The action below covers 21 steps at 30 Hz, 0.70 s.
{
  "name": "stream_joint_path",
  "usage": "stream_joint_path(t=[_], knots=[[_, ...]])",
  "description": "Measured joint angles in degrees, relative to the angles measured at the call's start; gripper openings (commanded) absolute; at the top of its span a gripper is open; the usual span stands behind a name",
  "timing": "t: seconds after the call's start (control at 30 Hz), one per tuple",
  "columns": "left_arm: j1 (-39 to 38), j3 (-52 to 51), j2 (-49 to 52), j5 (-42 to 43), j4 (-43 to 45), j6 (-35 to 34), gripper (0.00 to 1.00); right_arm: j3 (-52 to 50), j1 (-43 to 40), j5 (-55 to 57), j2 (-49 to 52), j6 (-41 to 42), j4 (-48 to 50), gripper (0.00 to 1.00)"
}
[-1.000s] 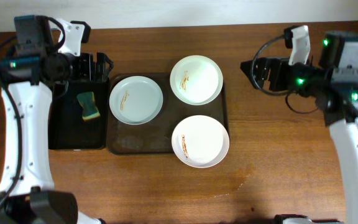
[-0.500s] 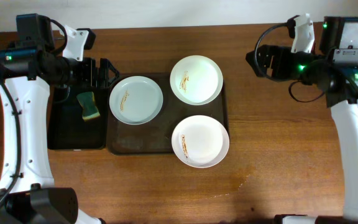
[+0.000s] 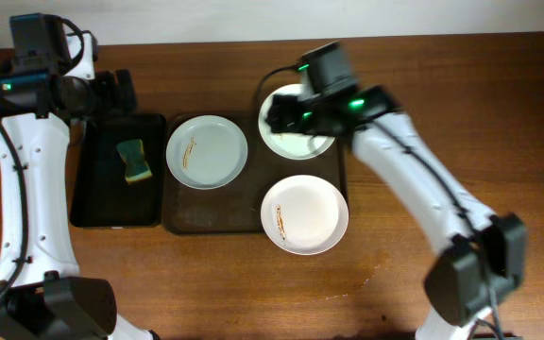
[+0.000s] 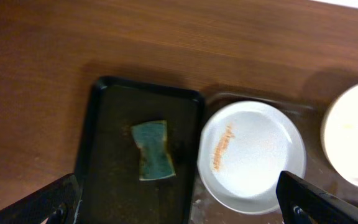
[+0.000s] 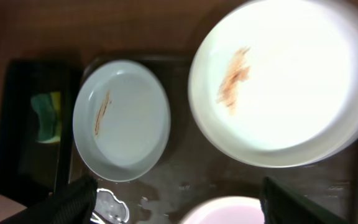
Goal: Clean dirty plates on tray and stack at the side
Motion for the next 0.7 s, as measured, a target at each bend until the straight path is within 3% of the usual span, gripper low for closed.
stream_joint_path(t=[0.23,0.37,0.43,0.7], knots=[[2.25,0.09,4.83,-2.58,0.61,-1.68,0.99,0.00,8.98,9.88,9.27,7.56,6.23,0.74],[2.25,0.09,7.87,-2.73,1.25,-1.75,0.99,0.02,9.88,12.50,12.98,8.96,10.16,0.65],[2.23,0.09,8.81,-2.75,1.97,-1.88,0.99,0.02,9.88,13.18,14.62,9.16,11.80,0.56],[2.23,0.09,9.75,-2.95,2.95,-1.88,0.99,0.07,9.88,13.55,18.80,9.40,16.02,0.46]])
